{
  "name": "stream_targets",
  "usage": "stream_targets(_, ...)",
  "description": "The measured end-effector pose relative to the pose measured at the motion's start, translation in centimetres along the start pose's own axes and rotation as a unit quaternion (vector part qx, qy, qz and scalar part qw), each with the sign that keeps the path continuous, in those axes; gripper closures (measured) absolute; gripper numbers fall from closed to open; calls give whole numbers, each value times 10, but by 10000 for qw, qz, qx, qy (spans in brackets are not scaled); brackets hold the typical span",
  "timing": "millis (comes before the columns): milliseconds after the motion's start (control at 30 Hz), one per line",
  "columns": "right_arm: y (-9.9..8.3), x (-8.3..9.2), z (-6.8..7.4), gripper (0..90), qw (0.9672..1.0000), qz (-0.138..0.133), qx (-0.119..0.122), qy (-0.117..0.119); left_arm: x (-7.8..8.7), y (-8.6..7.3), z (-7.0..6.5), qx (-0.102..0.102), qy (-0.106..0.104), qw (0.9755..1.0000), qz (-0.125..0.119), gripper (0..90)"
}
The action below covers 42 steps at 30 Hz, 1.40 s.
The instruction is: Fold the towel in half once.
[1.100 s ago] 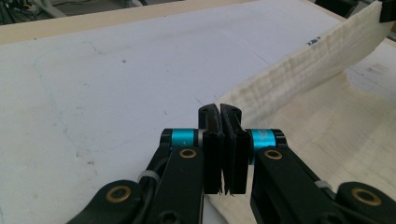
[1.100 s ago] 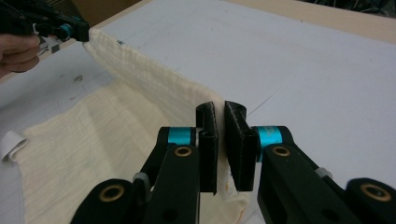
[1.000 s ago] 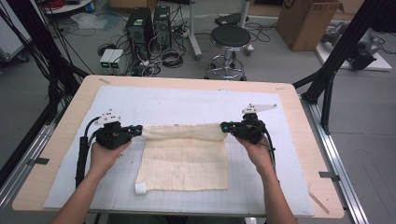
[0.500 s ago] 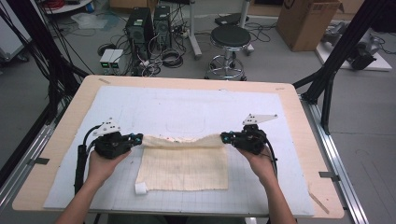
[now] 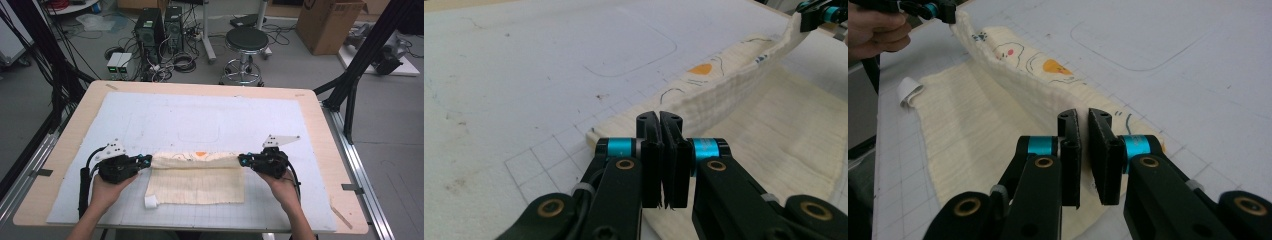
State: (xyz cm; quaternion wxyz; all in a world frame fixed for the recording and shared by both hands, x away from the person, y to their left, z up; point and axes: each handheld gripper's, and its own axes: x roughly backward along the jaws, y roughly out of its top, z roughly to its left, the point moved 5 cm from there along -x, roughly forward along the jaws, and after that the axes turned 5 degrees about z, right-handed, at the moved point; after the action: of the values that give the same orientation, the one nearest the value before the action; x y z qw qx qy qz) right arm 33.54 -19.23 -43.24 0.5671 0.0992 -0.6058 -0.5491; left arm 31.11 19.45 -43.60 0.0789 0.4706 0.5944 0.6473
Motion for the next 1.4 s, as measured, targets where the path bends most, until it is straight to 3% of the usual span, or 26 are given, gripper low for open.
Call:
stream_targets(867, -35, -4, 24, 836, 9996, 215, 87, 145, 12, -30, -22, -334, -230, 9988, 269, 869)
stream_targets(1400, -47, 0, 35, 833, 9995, 252, 95, 162, 20, -41, -29, -382, -362, 9981, 311, 866)
